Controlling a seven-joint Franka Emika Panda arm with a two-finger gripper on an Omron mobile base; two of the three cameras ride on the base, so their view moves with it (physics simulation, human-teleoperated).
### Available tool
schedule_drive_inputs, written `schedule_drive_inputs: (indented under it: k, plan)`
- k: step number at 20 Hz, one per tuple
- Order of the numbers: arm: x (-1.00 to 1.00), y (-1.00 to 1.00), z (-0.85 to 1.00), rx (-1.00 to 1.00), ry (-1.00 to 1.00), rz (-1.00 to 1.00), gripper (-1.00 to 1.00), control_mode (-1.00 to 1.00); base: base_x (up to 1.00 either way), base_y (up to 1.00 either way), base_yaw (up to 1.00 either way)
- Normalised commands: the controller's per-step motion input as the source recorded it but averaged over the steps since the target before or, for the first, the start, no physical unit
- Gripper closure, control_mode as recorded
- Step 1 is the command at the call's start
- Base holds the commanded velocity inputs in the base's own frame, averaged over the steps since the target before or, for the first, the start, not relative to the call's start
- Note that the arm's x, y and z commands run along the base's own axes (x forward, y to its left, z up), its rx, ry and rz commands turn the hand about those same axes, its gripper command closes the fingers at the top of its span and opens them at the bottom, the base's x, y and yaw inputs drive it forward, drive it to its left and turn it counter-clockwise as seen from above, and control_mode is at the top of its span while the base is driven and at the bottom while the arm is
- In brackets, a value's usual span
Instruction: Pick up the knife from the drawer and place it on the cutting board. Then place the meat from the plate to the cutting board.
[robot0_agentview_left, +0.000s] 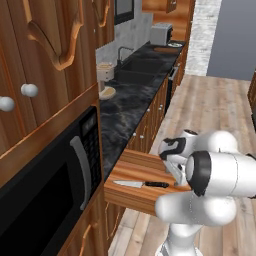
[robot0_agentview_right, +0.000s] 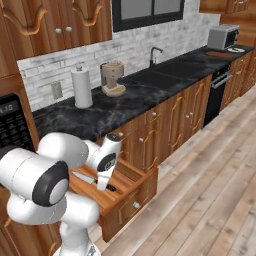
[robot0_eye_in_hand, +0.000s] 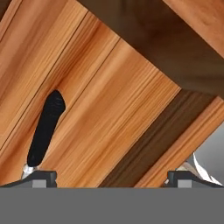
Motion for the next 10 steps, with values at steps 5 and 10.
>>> schedule_drive_inputs:
  k: [5,10]
  plan:
    - [0.05,0.08,-0.17,-0.02,-0.09,0.01,-1.0,-1.0,0.0,0.0,0.0]
    - [0.28,0.06,-0.28,-0.01,0.0,0.0,-1.0,-1.0,0.0,0.0,0.0]
